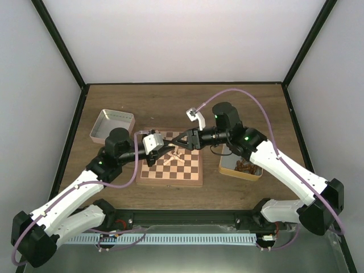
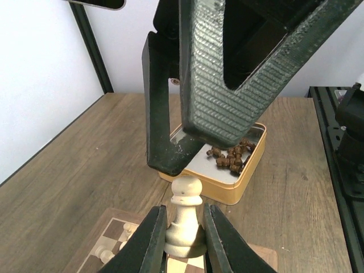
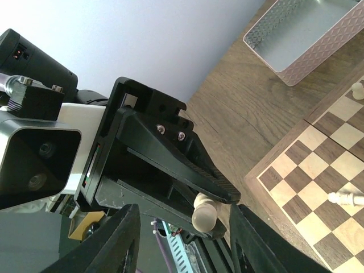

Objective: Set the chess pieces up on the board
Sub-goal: Place the chess piece on the chessboard.

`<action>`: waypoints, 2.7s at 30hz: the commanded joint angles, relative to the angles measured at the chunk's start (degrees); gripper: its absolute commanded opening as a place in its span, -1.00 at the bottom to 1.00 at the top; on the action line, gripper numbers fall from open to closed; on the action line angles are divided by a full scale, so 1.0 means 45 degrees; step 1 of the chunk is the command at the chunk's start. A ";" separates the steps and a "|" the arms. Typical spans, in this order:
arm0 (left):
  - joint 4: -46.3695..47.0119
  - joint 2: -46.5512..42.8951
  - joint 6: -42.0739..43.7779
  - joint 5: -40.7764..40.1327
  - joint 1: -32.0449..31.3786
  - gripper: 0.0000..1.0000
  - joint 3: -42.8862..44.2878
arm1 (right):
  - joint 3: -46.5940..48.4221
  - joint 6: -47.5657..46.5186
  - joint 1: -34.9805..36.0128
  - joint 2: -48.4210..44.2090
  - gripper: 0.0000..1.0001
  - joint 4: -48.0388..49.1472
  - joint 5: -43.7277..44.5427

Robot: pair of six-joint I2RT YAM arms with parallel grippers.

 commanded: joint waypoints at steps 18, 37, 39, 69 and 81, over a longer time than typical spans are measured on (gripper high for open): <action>-0.0080 0.0008 0.0375 -0.0431 -0.0123 -0.63 0.0302 | 0.0097 0.0050 0.0217 0.0960 -0.91 0.0227 0.0096; -0.1264 -0.2551 -0.4374 -0.9258 -0.0122 0.33 0.0411 | 0.2309 -0.2206 0.0960 0.6001 -0.88 -0.1452 0.9067; -0.1728 -0.2488 -0.4775 -1.0663 -0.0107 0.34 0.0812 | 0.2915 -0.2357 0.1142 0.6914 -0.88 -0.1647 0.9769; -0.2050 -0.3317 -0.4831 -1.1949 -0.0088 0.37 0.0504 | 0.5741 -0.2348 0.1580 1.0773 -0.77 -0.2599 1.2014; -0.2015 -0.3223 -0.4890 -1.1719 -0.0074 0.37 0.0526 | 0.6040 -0.2207 0.1587 1.0421 -0.45 -0.2889 1.1875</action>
